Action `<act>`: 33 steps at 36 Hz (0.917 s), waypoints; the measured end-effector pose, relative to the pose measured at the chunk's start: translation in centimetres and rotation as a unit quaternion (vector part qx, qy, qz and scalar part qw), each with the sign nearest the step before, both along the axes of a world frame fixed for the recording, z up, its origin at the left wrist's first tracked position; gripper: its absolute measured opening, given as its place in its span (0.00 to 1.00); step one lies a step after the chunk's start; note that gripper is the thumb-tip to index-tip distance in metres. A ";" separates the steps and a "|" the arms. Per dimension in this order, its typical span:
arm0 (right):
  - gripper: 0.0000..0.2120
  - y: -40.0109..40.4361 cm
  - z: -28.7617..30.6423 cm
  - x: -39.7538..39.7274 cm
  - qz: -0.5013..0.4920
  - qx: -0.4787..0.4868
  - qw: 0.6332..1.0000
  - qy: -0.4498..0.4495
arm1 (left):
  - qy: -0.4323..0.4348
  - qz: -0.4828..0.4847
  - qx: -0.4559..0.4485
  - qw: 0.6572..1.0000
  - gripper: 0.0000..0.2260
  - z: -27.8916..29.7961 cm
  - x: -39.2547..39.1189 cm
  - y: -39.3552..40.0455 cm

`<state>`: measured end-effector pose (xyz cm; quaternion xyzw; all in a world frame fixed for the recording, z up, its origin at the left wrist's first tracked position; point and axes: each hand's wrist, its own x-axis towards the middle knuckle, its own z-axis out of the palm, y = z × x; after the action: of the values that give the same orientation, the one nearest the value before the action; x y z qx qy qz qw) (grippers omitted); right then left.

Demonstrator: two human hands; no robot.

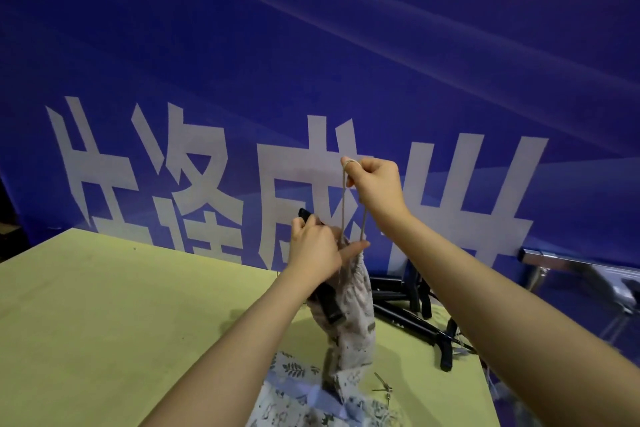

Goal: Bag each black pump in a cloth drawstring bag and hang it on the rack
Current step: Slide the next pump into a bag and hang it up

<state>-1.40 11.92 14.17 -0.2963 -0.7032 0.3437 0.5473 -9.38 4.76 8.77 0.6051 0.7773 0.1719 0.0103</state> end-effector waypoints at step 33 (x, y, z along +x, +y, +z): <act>0.25 0.8 1.0 7.1 -0.174 0.127 0.976 0.030 | 0.176 -0.016 -0.048 0.983 0.24 -0.4 5.9 5.2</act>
<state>5.67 12.67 15.21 -0.3319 -0.6618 0.1599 0.6529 -3.44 10.01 8.32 0.6367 0.7649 0.0249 -0.0949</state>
